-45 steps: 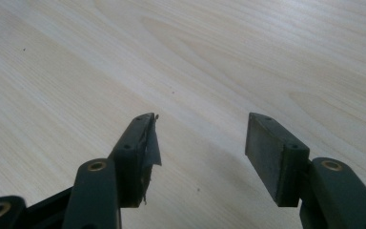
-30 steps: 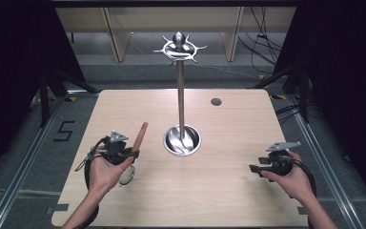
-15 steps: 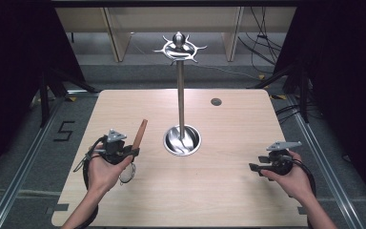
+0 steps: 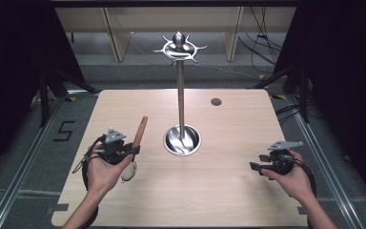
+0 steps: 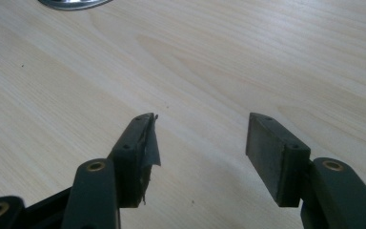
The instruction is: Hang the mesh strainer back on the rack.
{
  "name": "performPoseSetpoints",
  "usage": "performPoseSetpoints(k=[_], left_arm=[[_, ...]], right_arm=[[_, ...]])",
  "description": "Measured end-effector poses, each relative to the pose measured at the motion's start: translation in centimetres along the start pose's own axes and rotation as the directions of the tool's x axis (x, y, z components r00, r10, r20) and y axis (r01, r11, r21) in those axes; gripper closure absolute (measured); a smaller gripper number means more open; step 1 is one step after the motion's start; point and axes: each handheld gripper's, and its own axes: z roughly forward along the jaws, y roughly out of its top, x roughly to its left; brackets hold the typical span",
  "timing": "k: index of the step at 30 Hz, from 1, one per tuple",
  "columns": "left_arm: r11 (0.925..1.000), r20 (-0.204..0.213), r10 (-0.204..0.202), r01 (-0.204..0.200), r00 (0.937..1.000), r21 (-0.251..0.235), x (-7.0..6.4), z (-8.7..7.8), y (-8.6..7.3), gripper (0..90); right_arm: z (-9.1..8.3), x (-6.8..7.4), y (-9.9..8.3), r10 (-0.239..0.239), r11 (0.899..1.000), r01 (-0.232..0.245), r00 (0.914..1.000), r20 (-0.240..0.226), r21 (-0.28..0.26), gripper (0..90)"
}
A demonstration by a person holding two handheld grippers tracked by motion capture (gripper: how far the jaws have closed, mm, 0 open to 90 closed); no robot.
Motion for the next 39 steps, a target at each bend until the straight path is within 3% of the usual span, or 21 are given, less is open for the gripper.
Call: performPoseSetpoints(k=[3, 4, 6, 7, 9, 14, 23, 24, 25, 30, 32, 33, 34, 39], left_arm=[[1.0000, -0.007, -0.002, 0.002, 1.0000, -0.008, -0.1, -0.2, 0.1, 68.6], [0.9984, 0.001, -0.035, 0.035, 0.9994, -0.044, -0.4, -0.1, 0.2, 68.6], [0.9998, 0.003, 0.004, -0.004, 1.0000, -0.021, -0.3, -0.4, 0.3, 68.6], [0.9983, -0.002, -0.032, 0.032, 0.9995, -0.049, -0.6, -0.2, 0.4, 68.6], [0.9988, 0.001, -0.020, 0.020, 0.9998, -0.046, -0.6, -0.4, 0.4, 68.6], [0.9969, 0.003, -0.024, 0.024, 0.9997, -0.075, -1.1, -0.8, 0.7, 68.7], [0.9955, -0.010, -0.016, 0.015, 0.9998, -0.093, -1.7, -1.3, 1.1, 68.6], [0.9941, 0.001, -0.019, 0.019, 0.9998, -0.106, -1.7, -1.2, 1.1, 68.6], [0.9936, 0.002, -0.031, 0.031, 0.9995, -0.109, -1.8, -1.2, 1.1, 68.7], [0.9935, 0.000, -0.011, 0.011, 0.9999, -0.114, -2.1, -1.4, 1.3, 68.7], [0.9930, 0.006, -0.018, 0.019, 0.9998, -0.116, -2.3, -1.4, 1.4, 68.6], [0.9930, 0.006, -0.018, 0.019, 0.9998, -0.116, -2.3, -1.4, 1.4, 68.6], [0.9916, 0.014, -0.008, 0.010, 0.9999, -0.129, -2.3, -1.4, 1.4, 68.7], [0.9891, 0.019, -0.015, 0.018, 0.9997, -0.146, -2.7, -1.6, 1.7, 68.6]], right_arm=[[0.1, -0.2, -0.1, -0.028, 1.000, 0.028, 0.9996, 0.007, -0.002, 43.7], [0.1, -0.2, -0.1, -0.025, 1.000, 0.025, 0.9997, 0.007, -0.002, 43.6], [0.1, -0.2, -0.1, -0.027, 1.000, 0.027, 0.9996, 0.007, -0.002, 43.6], [0.1, -0.1, 0.0, -0.013, 1.000, 0.013, 0.9999, 0.003, 0.002, 43.6], [0.1, -0.2, -0.1, -0.030, 1.000, 0.030, 0.9995, 0.005, -0.005, 43.5], [0.1, 0.1, -0.1, 0.018, 1.000, -0.018, 0.9998, -0.002, -0.004, 43.5], [0.0, 0.0, 0.0, 0.006, 1.000, -0.006, 1.0000, 0.008, -0.010, 43.4], [0.1, -0.1, -0.1, -0.017, 1.000, 0.017, 0.9998, 0.013, -0.016, 43.3], [0.1, -0.1, -0.1, -0.015, 1.000, 0.016, 0.9998, 0.015, -0.023, 43.3], [0.0, 0.0, 0.0, 0.011, 1.000, -0.011, 0.9999, 0.010, -0.023, 43.3], [0.1, -0.3, 0.0, -0.034, 0.998, 0.035, 0.9992, 0.019, -0.045, 43.3], [0.1, -0.3, 0.0, -0.034, 0.998, 0.035, 0.9992, 0.019, -0.045, 43.3], [0.0, -0.2, 0.0, -0.012, 1.000, 0.013, 0.9998, 0.015, -0.023, 43.3], [-0.1, -0.1, 0.0, 0.014, 1.000, -0.014, 0.9998, 0.012, -0.025, 43.3]])
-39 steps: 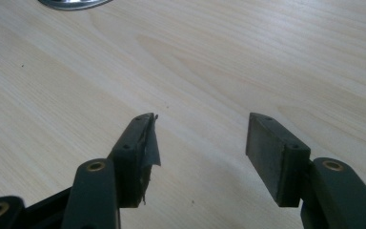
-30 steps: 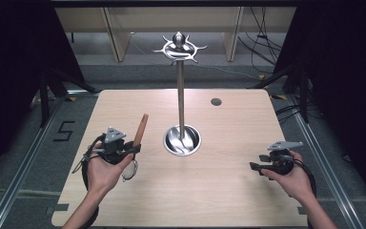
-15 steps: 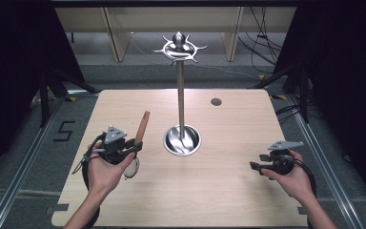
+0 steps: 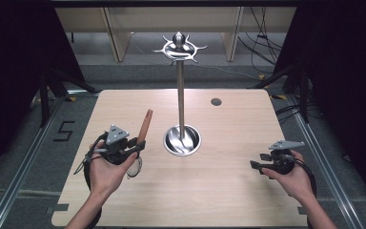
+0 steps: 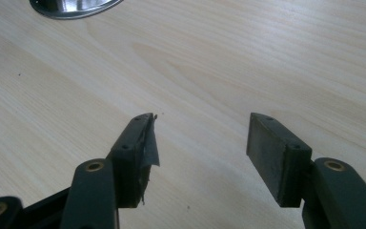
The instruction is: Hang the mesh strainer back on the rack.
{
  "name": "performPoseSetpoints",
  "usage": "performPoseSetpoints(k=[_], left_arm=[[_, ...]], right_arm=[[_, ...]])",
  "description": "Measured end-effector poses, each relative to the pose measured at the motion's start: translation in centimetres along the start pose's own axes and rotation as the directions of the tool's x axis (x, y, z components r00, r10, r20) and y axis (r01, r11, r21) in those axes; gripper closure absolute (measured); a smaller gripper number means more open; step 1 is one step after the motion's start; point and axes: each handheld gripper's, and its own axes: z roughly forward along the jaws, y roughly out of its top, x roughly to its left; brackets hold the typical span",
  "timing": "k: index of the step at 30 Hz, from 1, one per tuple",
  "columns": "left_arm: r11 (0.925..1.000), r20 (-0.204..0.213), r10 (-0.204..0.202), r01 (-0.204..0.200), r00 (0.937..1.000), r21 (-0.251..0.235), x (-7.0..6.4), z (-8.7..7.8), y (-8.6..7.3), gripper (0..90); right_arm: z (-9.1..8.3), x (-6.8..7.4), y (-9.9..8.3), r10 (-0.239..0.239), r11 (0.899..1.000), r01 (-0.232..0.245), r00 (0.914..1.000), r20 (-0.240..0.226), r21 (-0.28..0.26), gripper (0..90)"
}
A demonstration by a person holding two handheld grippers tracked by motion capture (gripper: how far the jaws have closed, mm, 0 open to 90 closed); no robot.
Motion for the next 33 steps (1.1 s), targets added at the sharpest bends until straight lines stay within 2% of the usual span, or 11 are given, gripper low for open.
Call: performPoseSetpoints(k=[5, 6, 7, 12, 16, 17, 18, 26, 28, 30, 33], left_arm=[[0.9998, 0.008, 0.013, -0.013, 0.9999, -0.017, -0.2, -0.2, 0.4, 68.6], [0.9997, 0.003, 0.014, -0.014, 0.9999, -0.018, -0.3, -0.3, 0.5, 68.6], [0.9997, 0.008, 0.010, -0.010, 0.9999, -0.024, -0.3, -0.3, 0.6, 68.6], [0.9993, 0.004, 0.027, -0.027, 0.9996, -0.027, -0.5, -0.6, 0.9, 68.6], [0.9986, 0.016, 0.030, -0.029, 0.9994, -0.044, -0.7, -0.7, 1.4, 68.6], [0.9981, 0.019, 0.041, -0.040, 0.9990, -0.048, -0.8, -0.7, 1.6, 68.6], [0.9976, 0.020, 0.032, -0.030, 0.9993, -0.063, -1.1, -0.7, 1.7, 68.7], [0.9958, 0.026, 0.039, -0.037, 0.9989, -0.083, -1.2, -0.8, 2.1, 68.7], [0.9952, 0.022, 0.044, -0.042, 0.9988, -0.088, -1.3, -1.0, 2.3, 68.7], [0.9939, 0.024, 0.047, -0.044, 0.9986, -0.101, -1.4, -1.1, 2.7, 68.6], [0.9925, 0.022, 0.049, -0.046, 0.9986, -0.113, -1.5, -1.2, 3.2, 68.7]], right_arm=[[0.0, 0.0, 0.0, 0.002, 1.000, -0.002, 1.0000, 0.000, -0.001, 43.2], [0.0, 0.0, 0.0, -0.006, 1.000, 0.006, 1.0000, 0.002, -0.011, 43.2], [0.0, -0.3, 0.0, -0.042, 0.999, 0.042, 0.9991, 0.009, -0.022, 43.2], [0.0, -0.3, 0.0, -0.037, 0.999, 0.037, 0.9993, 0.005, -0.031, 43.2], [0.1, -0.3, 0.0, -0.034, 0.999, 0.034, 0.9994, 0.004, -0.033, 43.2], [0.0, -0.3, 0.0, -0.038, 0.999, 0.038, 0.9992, 0.009, -0.035, 43.2], [0.1, -0.3, 0.0, -0.034, 0.999, 0.034, 0.9994, 0.007, -0.034, 43.1], [0.1, -0.3, 0.0, -0.031, 0.999, 0.031, 0.9995, 0.003, -0.040, 43.2], [-0.2, -0.1, 0.0, 0.008, 1.000, -0.008, 1.0000, 0.003, -0.021, 43.2], [-0.1, -0.2, 0.1, -0.011, 0.999, 0.011, 0.9999, 0.005, -0.031, 43.1], [-0.1, -0.1, 0.0, -0.003, 1.000, 0.003, 1.0000, 0.008, -0.031, 43.2]])
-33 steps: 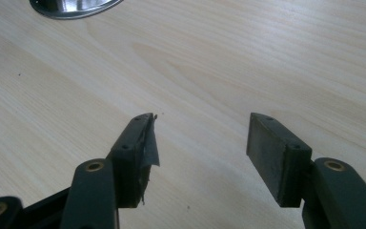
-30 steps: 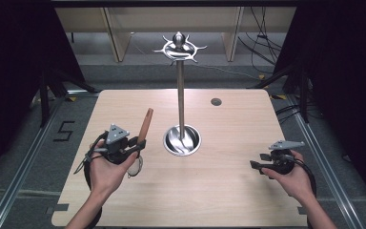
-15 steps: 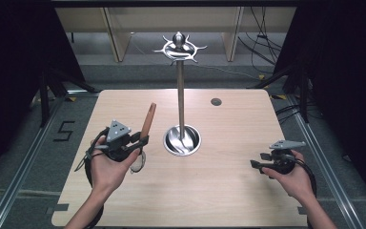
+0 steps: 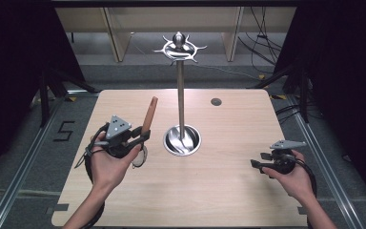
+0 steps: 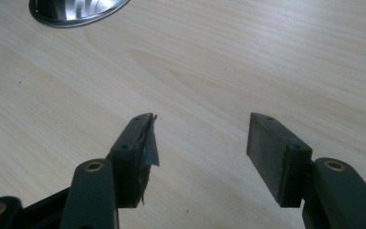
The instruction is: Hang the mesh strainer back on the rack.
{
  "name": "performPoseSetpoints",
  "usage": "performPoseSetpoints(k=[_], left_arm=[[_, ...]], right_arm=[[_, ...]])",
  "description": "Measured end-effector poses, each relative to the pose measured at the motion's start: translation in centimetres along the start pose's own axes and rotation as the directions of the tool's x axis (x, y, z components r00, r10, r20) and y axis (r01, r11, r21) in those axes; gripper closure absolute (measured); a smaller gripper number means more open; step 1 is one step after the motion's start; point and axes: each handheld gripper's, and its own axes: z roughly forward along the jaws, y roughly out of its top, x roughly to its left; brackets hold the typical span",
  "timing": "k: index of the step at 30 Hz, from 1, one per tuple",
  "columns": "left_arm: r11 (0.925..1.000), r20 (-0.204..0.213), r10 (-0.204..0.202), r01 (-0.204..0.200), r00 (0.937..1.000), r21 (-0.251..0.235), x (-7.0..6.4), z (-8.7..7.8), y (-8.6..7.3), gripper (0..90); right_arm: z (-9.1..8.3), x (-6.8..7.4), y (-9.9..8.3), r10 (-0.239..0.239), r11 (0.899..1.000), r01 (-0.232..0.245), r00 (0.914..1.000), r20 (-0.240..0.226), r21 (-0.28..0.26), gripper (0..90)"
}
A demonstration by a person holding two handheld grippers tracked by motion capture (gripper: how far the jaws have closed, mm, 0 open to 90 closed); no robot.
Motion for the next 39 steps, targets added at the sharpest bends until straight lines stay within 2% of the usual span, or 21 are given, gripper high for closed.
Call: performPoseSetpoints(k=[2, 3, 5, 6, 7, 8, 15, 16, 19, 23, 24, 38, 39], left_arm=[[1.0000, -0.002, 0.002, -0.002, 1.0000, -0.007, 0.0, 0.0, 0.2, 68.7], [1.0000, -0.002, 0.001, -0.001, 1.0000, -0.008, 0.0, -0.1, 0.3, 68.7], [0.9999, -0.003, 0.003, -0.003, 1.0000, -0.016, -0.1, -0.2, 0.5, 68.6], [0.9998, -0.003, 0.003, -0.003, 1.0000, -0.019, -0.1, -0.2, 0.6, 68.7], [0.9997, -0.005, 0.005, -0.005, 1.0000, -0.023, -0.2, -0.2, 0.7, 68.7], [0.9996, -0.002, 0.007, -0.007, 1.0000, -0.026, -0.2, -0.2, 0.8, 68.7], [0.9982, -0.005, 0.007, -0.007, 1.0000, -0.059, -0.4, -0.2, 1.2, 68.6], [0.9980, -0.006, 0.010, -0.010, 0.9999, -0.062, -0.4, -0.2, 1.3, 68.7], [0.9976, -0.004, 0.011, -0.012, 0.9999, -0.069, -0.5, -0.2, 1.5, 68.6], [0.9965, -0.005, 0.016, -0.016, 0.9999, -0.082, -0.7, -0.1, 1.7, 68.6], [0.9957, 0.001, 0.013, -0.013, 0.9999, -0.092, -0.7, 0.0, 1.7, 68.6], [0.9922, 0.002, 0.017, -0.016, 0.9999, -0.124, -1.2, 0.1, 2.6, 68.6], [0.9922, 0.002, 0.017, -0.016, 0.9999, -0.124, -1.2, 0.1, 2.6, 68.6]], right_arm=[[0.0, 0.0, 0.0, 0.004, 1.000, -0.004, 1.0000, -0.002, 0.003, 43.2], [0.2, -0.2, -0.1, -0.029, 1.000, 0.029, 0.9996, 0.002, -0.012, 43.1], [0.1, -0.2, -0.1, -0.029, 1.000, 0.029, 0.9996, 0.003, -0.013, 43.2], [0.0, 0.0, 0.0, 0.004, 1.000, -0.004, 1.0000, -0.002, 0.002, 43.2], [0.0, 0.0, 0.0, -0.004, 1.000, 0.004, 1.0000, -0.001, -0.002, 43.2], [0.0, 0.1, 0.0, 0.015, 1.000, -0.015, 0.9999, -0.001, 0.013, 43.2], [0.0, 0.0, 0.0, 0.005, 1.000, -0.005, 1.0000, 0.002, 0.011, 43.1], [0.1, -0.1, -0.1, -0.014, 1.000, 0.014, 0.9999, 0.003, 0.003, 43.0], [0.0, 0.0, -0.1, 0.007, 1.000, -0.007, 1.0000, -0.002, 0.015, 43.0], [0.1, -0.1, -0.1, -0.014, 1.000, 0.014, 0.9999, 0.003, 0.006, 43.0], [0.0, 0.0, 0.0, 0.002, 1.000, -0.002, 1.0000, -0.001, 0.012, 42.9], [0.0, -0.1, 0.0, -0.007, 1.000, 0.007, 1.0000, 0.001, 0.004, 42.9], [-0.1, 0.0, 0.0, 0.011, 1.000, -0.011, 0.9999, -0.002, 0.011, 42.9]])
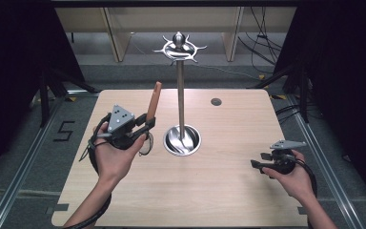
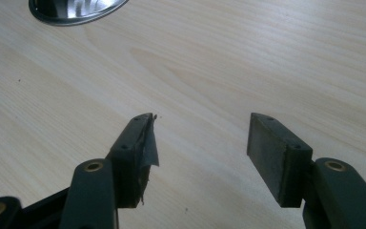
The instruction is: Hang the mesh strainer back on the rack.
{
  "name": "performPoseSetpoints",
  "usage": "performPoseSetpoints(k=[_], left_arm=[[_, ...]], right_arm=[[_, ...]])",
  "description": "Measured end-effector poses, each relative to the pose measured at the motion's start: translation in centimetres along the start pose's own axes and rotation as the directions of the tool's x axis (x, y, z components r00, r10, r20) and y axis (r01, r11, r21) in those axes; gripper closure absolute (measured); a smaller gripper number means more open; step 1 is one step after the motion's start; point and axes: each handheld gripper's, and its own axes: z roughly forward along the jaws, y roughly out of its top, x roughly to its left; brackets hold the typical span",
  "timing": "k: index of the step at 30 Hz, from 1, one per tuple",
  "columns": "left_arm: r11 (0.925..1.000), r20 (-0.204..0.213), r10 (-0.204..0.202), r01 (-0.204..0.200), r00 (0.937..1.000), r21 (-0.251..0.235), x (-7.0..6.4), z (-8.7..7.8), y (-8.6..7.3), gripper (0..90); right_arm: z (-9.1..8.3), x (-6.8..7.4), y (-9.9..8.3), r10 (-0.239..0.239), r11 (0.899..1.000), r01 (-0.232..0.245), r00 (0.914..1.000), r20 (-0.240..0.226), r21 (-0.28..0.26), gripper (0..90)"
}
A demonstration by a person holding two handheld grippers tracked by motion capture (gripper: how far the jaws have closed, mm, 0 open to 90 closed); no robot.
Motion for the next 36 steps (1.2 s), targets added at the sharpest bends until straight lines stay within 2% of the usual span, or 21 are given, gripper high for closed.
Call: performPoseSetpoints(k=[4, 5, 7, 12, 14, 15, 16, 17, 26, 36], left_arm=[[1.0000, 0.000, -0.001, 0.001, 1.0000, -0.004, 0.0, 0.0, 0.2, 68.6], [1.0000, 0.000, 0.001, -0.001, 1.0000, -0.005, 0.0, 0.0, 0.3, 68.6], [1.0000, 0.000, 0.001, -0.001, 1.0000, -0.009, -0.1, 0.0, 0.4, 68.6], [0.9996, -0.005, -0.004, 0.004, 1.0000, -0.028, -0.2, 0.3, 0.6, 68.6], [0.9996, -0.007, -0.003, 0.002, 1.0000, -0.028, -0.1, 0.3, 0.6, 68.6], [0.9996, -0.007, -0.005, 0.005, 1.0000, -0.029, -0.1, 0.3, 0.7, 68.6], [0.9996, -0.007, -0.002, 0.002, 1.0000, -0.029, -0.1, 0.4, 0.7, 68.6], [0.9996, -0.006, -0.002, 0.002, 1.0000, -0.029, -0.1, 0.5, 0.8, 68.6], [0.9992, -0.003, 0.009, -0.009, 1.0000, -0.040, -0.4, 0.6, 1.3, 68.6], [0.9986, -0.003, 0.002, -0.002, 1.0000, -0.053, -0.4, 0.9, 1.7, 68.6]], right_arm=[[0.0, 0.0, 0.0, -0.003, 1.000, 0.003, 1.0000, 0.003, 0.001, 43.0], [0.0, -0.1, 0.0, -0.022, 1.000, 0.022, 0.9997, 0.007, -0.012, 43.0], [0.1, 0.0, 0.0, -0.002, 1.000, 0.002, 1.0000, -0.005, -0.008, 43.0], [0.1, -0.2, 0.0, -0.022, 1.000, 0.022, 0.9998, -0.004, -0.022, 43.0], [0.1, -0.2, 0.0, -0.019, 1.000, 0.019, 0.9998, -0.003, -0.020, 42.9], [0.0, -0.1, 0.0, -0.003, 1.000, 0.003, 1.0000, -0.005, -0.009, 43.0], [0.1, -0.3, 0.0, -0.041, 0.999, 0.041, 0.9991, 0.005, -0.018, 42.9], [0.1, -0.3, 0.0, -0.044, 0.999, 0.044, 0.9990, 0.003, -0.020, 43.0], [0.1, -0.3, 0.0, -0.039, 0.999, 0.039, 0.9992, 0.003, -0.027, 43.0], [0.1, -0.3, 0.0, -0.040, 0.999, 0.040, 0.9992, 0.007, -0.026, 43.0]])
